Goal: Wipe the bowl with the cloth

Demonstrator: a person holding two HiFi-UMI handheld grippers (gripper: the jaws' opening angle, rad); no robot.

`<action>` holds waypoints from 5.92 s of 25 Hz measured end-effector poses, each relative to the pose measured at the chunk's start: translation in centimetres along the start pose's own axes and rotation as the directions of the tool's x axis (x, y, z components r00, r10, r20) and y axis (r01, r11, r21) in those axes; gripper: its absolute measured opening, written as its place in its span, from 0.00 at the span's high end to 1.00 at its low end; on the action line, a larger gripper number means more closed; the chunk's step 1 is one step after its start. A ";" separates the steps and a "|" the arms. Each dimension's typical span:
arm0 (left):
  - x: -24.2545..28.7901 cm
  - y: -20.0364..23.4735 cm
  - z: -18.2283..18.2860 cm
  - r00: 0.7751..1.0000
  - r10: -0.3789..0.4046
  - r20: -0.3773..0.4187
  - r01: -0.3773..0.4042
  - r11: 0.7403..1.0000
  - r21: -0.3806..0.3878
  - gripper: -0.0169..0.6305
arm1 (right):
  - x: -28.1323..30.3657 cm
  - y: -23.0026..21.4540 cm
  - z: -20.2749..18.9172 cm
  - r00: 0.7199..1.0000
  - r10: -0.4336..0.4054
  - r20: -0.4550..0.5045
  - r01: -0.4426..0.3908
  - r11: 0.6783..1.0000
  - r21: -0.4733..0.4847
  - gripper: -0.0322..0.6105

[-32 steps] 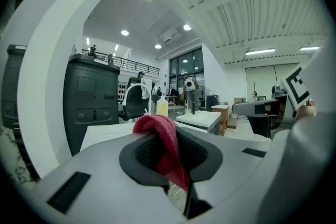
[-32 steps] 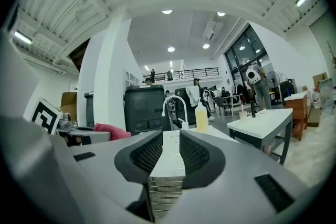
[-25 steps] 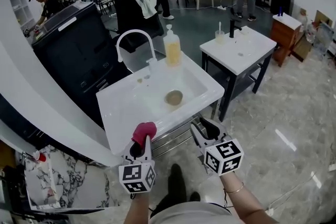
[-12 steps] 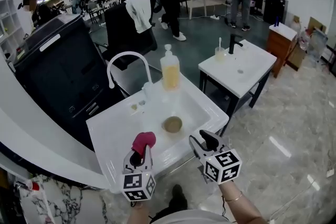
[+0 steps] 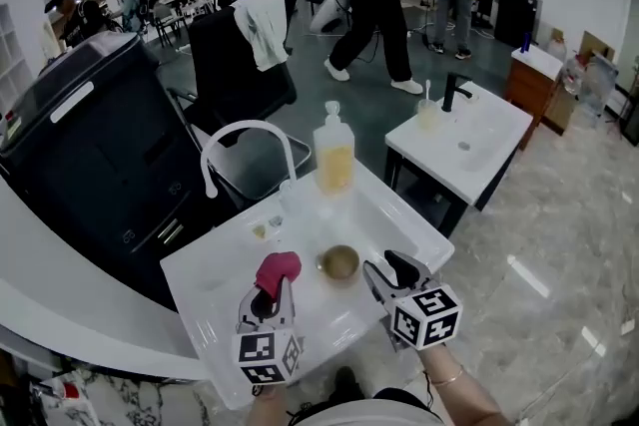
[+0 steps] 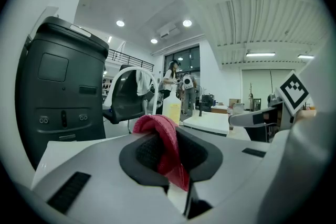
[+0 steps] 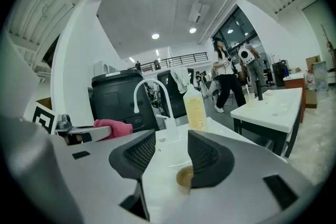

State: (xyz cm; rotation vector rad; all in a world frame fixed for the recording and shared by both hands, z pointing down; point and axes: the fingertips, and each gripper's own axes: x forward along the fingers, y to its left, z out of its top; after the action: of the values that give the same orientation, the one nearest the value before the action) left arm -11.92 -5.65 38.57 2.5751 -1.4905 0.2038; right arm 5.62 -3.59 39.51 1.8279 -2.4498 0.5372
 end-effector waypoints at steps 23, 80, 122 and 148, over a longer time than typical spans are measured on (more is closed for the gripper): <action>11.6 1.5 -1.3 0.996 0.050 -0.074 -0.053 0.998 -0.042 0.88 | 12.6 -8.9 -2.0 0.979 0.044 -0.197 -0.049 0.999 -0.023 0.68; 14.7 7.5 -10.6 0.903 0.303 -0.303 -0.361 0.919 -0.156 0.88 | 25.5 -13.7 -25.8 0.574 0.093 -0.813 -0.190 0.981 -0.022 0.92; 10.4 2.9 -0.2 0.996 0.066 -0.061 -0.070 0.995 -0.067 0.88 | 13.4 -7.9 -1.6 0.958 -0.100 -0.270 0.050 0.981 -0.185 0.93; 14.4 -8.9 -3.2 0.883 -0.275 -0.381 0.341 0.933 0.117 0.88 | 12.1 -4.5 -1.2 0.959 -0.144 -0.244 0.050 0.934 -0.352 0.92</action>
State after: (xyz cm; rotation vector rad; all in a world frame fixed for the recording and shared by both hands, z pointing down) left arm 2.82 -12.82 43.86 2.6761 -0.9558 0.7546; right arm 5.94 -15.47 44.55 1.6087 -2.1042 0.3002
